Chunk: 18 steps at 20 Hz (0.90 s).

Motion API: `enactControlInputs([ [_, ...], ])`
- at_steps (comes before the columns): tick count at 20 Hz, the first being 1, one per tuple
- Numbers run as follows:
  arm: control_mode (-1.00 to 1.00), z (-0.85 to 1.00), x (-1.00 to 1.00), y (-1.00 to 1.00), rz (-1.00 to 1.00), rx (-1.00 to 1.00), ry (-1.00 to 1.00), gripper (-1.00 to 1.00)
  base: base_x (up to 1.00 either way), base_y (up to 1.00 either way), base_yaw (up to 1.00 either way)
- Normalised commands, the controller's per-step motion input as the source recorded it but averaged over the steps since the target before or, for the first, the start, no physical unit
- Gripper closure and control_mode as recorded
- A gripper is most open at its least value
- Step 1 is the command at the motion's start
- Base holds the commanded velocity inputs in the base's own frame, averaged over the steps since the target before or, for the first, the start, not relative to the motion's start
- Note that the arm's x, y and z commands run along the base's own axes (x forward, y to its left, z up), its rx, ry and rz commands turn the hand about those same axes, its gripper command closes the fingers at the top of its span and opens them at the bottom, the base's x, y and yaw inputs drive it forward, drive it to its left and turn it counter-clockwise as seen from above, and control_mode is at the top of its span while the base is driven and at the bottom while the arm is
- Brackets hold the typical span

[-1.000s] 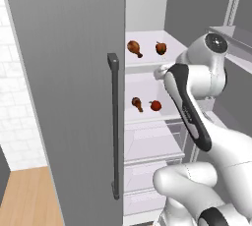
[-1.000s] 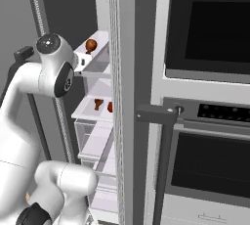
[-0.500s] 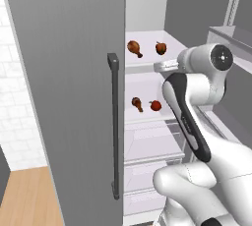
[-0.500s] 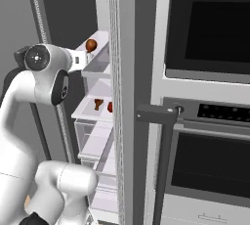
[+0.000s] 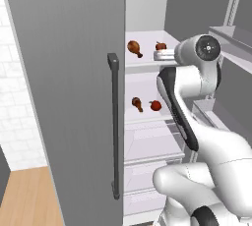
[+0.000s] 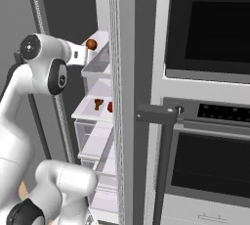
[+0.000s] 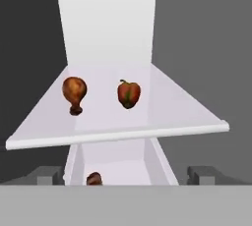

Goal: Place one bell pepper and one chicken drumstick in each tupperware on the nearby counter, to pack two identical lunches.

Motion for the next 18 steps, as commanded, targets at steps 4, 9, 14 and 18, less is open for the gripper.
enactControlInputs([
  [4,-1.0,0.0,0.23,-0.07,-0.18,0.18,0.12,-1.0,0.0,0.0,0.0],
  [9,-1.0,-0.01,0.22,-0.12,-0.01,0.08,0.05,-1.0,0.0,0.0,0.0],
  [14,-1.0,-0.22,0.47,0.0,0.02,0.0,0.04,-1.0,0.0,0.0,0.0],
  [18,-1.0,-0.33,0.57,-0.07,0.04,-0.02,0.0,-1.0,0.0,0.0,0.0],
])
